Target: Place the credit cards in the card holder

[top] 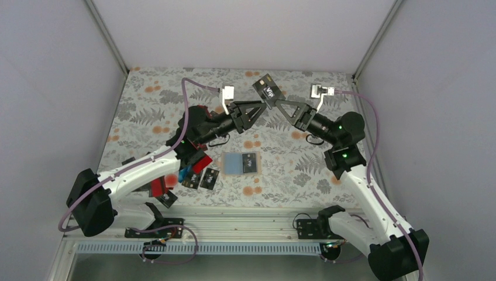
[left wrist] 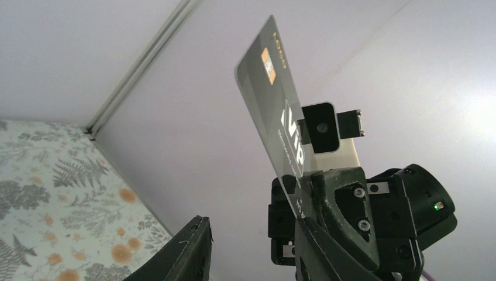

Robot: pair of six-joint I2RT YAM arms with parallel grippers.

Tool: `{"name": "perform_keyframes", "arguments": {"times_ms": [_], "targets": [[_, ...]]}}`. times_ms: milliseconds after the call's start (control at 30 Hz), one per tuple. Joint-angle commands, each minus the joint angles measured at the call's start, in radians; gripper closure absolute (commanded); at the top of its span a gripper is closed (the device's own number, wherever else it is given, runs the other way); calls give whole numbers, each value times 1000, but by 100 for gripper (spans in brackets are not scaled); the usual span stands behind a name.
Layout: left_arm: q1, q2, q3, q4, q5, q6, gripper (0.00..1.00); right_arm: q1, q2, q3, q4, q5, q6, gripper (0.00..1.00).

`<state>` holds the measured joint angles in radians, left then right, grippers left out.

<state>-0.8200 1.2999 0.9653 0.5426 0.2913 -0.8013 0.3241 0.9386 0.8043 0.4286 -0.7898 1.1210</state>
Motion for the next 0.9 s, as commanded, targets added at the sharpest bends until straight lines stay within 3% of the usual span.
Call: {"name": "perform_keyframes", "arguments": {"times_ms": [0,867], "targets": [[7,4,7,104,45,-2,62,4,3,39,0,-51,-21,96],[9,-53,4,143,75,9,54,4,11,96,-39,-87,-63,96]]}}
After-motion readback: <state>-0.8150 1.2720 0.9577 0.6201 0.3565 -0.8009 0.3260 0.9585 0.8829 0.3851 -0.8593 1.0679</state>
